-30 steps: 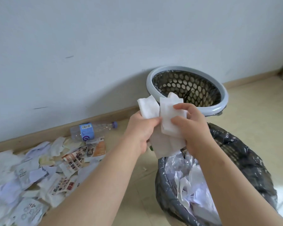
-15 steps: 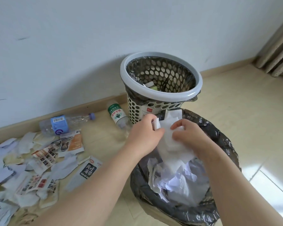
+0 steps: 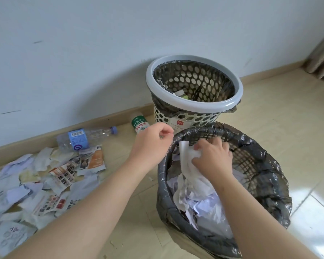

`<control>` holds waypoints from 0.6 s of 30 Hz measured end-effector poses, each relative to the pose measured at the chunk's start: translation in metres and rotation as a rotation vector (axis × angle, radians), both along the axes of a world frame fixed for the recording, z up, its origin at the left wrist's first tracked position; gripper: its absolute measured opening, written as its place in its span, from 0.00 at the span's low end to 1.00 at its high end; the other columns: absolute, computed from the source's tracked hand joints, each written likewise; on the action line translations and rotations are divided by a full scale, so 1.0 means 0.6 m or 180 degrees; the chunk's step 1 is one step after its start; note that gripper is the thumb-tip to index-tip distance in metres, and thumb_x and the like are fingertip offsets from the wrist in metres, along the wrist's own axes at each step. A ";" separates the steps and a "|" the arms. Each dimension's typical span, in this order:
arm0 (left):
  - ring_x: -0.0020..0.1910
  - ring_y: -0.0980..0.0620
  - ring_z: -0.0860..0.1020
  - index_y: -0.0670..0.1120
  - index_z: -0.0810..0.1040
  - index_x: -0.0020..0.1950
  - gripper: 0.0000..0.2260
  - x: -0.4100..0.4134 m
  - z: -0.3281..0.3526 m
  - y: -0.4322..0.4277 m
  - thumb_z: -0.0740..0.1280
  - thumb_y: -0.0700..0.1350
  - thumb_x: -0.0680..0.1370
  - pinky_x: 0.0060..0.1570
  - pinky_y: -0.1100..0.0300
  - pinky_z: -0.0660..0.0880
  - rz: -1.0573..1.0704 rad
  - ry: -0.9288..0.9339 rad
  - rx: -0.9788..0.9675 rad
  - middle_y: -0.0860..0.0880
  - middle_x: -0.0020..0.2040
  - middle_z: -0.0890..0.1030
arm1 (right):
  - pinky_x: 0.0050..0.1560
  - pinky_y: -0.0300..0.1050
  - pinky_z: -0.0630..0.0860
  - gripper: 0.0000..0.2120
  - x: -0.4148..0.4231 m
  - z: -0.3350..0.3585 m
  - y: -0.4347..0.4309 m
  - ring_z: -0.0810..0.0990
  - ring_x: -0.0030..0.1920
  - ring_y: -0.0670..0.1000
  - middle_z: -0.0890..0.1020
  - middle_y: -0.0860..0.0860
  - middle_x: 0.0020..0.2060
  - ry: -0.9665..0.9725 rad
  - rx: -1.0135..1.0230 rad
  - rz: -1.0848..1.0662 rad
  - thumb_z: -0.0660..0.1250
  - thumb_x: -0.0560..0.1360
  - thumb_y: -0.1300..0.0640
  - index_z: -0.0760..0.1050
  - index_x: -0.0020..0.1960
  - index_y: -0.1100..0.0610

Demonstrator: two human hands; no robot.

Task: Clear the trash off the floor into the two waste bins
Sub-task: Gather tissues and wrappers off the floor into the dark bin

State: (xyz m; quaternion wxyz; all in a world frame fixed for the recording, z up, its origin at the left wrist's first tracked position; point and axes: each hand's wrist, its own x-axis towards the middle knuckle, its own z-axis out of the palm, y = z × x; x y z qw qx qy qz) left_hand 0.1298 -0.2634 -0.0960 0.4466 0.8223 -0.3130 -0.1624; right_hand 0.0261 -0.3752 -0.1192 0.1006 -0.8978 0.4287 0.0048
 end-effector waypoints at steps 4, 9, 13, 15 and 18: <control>0.45 0.57 0.78 0.54 0.76 0.48 0.05 0.030 0.006 0.022 0.62 0.45 0.78 0.41 0.67 0.73 -0.0019 0.0245 -0.0025 0.54 0.47 0.80 | 0.58 0.47 0.63 0.10 0.036 0.047 0.019 0.66 0.58 0.56 0.70 0.52 0.52 -0.0811 -0.0133 0.0135 0.60 0.74 0.62 0.74 0.52 0.55; 0.49 0.55 0.79 0.54 0.77 0.51 0.06 0.075 0.007 0.070 0.63 0.46 0.78 0.51 0.58 0.76 -0.0059 0.0103 0.0189 0.55 0.48 0.81 | 0.58 0.47 0.66 0.08 0.097 0.073 0.075 0.68 0.56 0.56 0.73 0.53 0.52 -0.1242 0.0115 0.0669 0.61 0.74 0.61 0.75 0.51 0.56; 0.47 0.53 0.78 0.53 0.77 0.50 0.05 0.125 -0.015 0.137 0.63 0.46 0.78 0.47 0.60 0.73 0.0111 0.0068 0.0536 0.55 0.44 0.80 | 0.54 0.47 0.67 0.08 0.147 0.047 0.148 0.69 0.56 0.55 0.74 0.52 0.53 -0.1170 0.0466 0.1186 0.62 0.75 0.58 0.75 0.53 0.56; 0.45 0.53 0.77 0.51 0.77 0.53 0.06 0.142 -0.033 0.165 0.62 0.46 0.79 0.41 0.62 0.71 0.0212 0.0087 0.0851 0.53 0.46 0.80 | 0.51 0.46 0.66 0.09 0.166 0.024 0.180 0.69 0.56 0.55 0.74 0.53 0.53 -0.0988 0.0642 0.1345 0.61 0.75 0.57 0.75 0.54 0.56; 0.44 0.53 0.76 0.50 0.77 0.54 0.08 0.165 -0.062 0.208 0.61 0.45 0.79 0.42 0.61 0.71 0.0318 0.0095 0.1268 0.52 0.50 0.80 | 0.51 0.46 0.67 0.09 0.195 -0.009 0.223 0.69 0.57 0.56 0.74 0.53 0.54 -0.0568 0.1025 0.1472 0.59 0.76 0.55 0.74 0.54 0.55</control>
